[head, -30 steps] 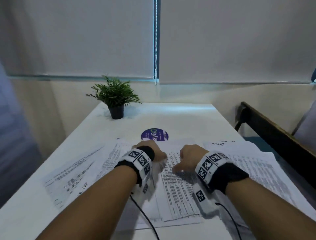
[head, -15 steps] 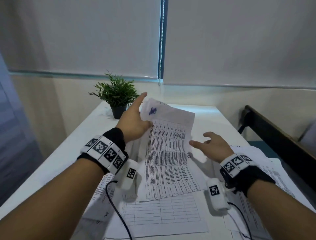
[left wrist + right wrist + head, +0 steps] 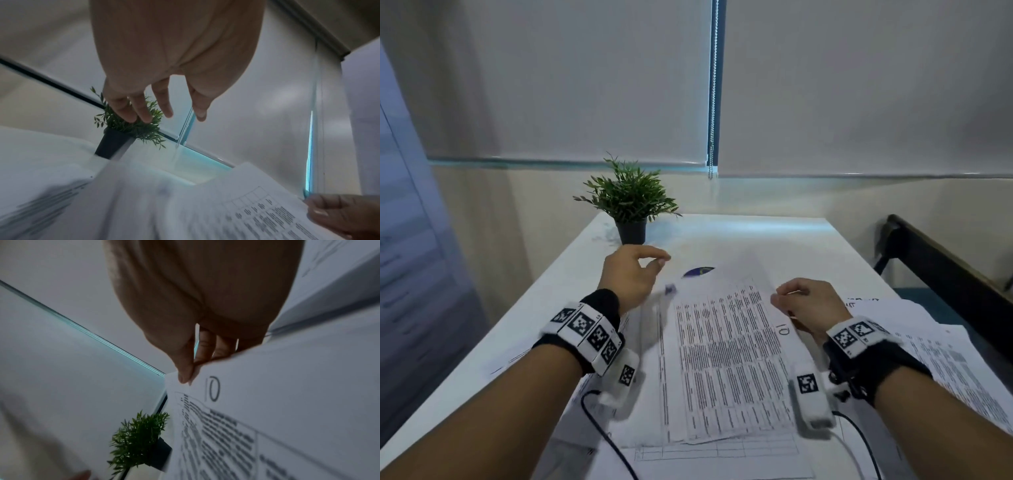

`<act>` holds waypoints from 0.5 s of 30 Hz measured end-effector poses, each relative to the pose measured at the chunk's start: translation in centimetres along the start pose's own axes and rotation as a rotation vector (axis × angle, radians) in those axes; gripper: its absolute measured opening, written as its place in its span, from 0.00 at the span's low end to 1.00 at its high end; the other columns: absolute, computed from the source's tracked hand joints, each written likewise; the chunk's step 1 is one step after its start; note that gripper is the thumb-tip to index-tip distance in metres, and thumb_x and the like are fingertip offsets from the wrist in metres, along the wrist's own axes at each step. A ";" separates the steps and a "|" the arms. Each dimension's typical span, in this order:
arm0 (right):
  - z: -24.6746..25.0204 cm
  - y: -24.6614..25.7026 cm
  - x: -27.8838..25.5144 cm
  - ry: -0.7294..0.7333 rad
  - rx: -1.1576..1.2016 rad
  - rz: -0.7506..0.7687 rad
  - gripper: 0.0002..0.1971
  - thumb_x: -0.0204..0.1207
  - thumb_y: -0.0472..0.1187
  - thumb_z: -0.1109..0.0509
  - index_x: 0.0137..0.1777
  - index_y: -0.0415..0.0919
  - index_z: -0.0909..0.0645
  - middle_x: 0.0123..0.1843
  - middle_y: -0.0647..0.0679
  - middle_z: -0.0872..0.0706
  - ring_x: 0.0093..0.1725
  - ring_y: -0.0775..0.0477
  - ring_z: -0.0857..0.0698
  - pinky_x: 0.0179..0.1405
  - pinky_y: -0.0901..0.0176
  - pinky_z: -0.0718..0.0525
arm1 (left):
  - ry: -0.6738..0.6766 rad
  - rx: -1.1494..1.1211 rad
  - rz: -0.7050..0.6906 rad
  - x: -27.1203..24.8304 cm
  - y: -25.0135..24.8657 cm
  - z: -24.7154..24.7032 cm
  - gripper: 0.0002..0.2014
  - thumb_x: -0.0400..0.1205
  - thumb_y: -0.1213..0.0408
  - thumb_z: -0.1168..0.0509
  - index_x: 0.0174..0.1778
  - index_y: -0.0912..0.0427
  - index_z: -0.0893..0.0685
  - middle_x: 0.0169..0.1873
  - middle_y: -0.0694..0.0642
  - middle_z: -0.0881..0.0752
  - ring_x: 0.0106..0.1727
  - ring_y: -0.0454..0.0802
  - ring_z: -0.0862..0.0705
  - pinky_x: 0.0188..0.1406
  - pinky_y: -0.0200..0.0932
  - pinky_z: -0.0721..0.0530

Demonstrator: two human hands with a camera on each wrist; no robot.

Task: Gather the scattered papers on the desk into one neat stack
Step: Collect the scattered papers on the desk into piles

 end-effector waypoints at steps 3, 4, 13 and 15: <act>0.5 0.3 0.0 -0.023 0.022 -0.014 0.05 0.79 0.36 0.22 0.53 0.39 0.11 0.46 0.40 0.10 0.40 0.43 0.15 0.40 0.57 0.18 | 0.008 0.008 0.039 0.1 0.0 -0.3 0.08 0.86 0.63 0.32 0.51 0.52 0.07 0.47 0.47 0.12 0.51 0.44 0.17 0.51 0.34 0.26; 1.0 0.2 0.2 -0.043 0.043 -0.010 0.07 0.80 0.35 0.23 0.57 0.38 0.11 0.49 0.39 0.10 0.45 0.41 0.14 0.46 0.54 0.15 | 0.023 0.020 0.037 0.1 -0.3 -0.6 0.08 0.85 0.63 0.32 0.51 0.52 0.07 0.46 0.48 0.11 0.49 0.44 0.16 0.46 0.33 0.25; 12.9 -1.6 0.0 -0.266 0.052 -0.057 0.09 0.82 0.32 0.27 0.41 0.41 0.15 0.40 0.39 0.11 0.37 0.43 0.15 0.44 0.51 0.13 | 0.455 0.051 0.070 -1.8 -5.7 -9.0 0.19 0.84 0.52 0.33 0.70 0.51 0.19 0.54 0.54 0.13 0.43 0.53 0.13 0.38 0.42 0.16; 16.2 -3.7 -0.5 -0.293 -0.021 -0.116 0.11 0.81 0.34 0.27 0.36 0.39 0.15 0.38 0.35 0.08 0.37 0.39 0.13 0.46 0.46 0.13 | 0.620 0.212 0.068 -2.8 -6.5 -11.6 0.24 0.85 0.50 0.35 0.77 0.51 0.25 0.54 0.54 0.15 0.38 0.51 0.13 0.30 0.39 0.16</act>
Point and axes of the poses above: each hand's wrist, its own x-axis towards the middle knuckle, its own z-axis out of the back of the hand, y = z × x, the point moved 6 cm from there along x, towards the middle knuckle
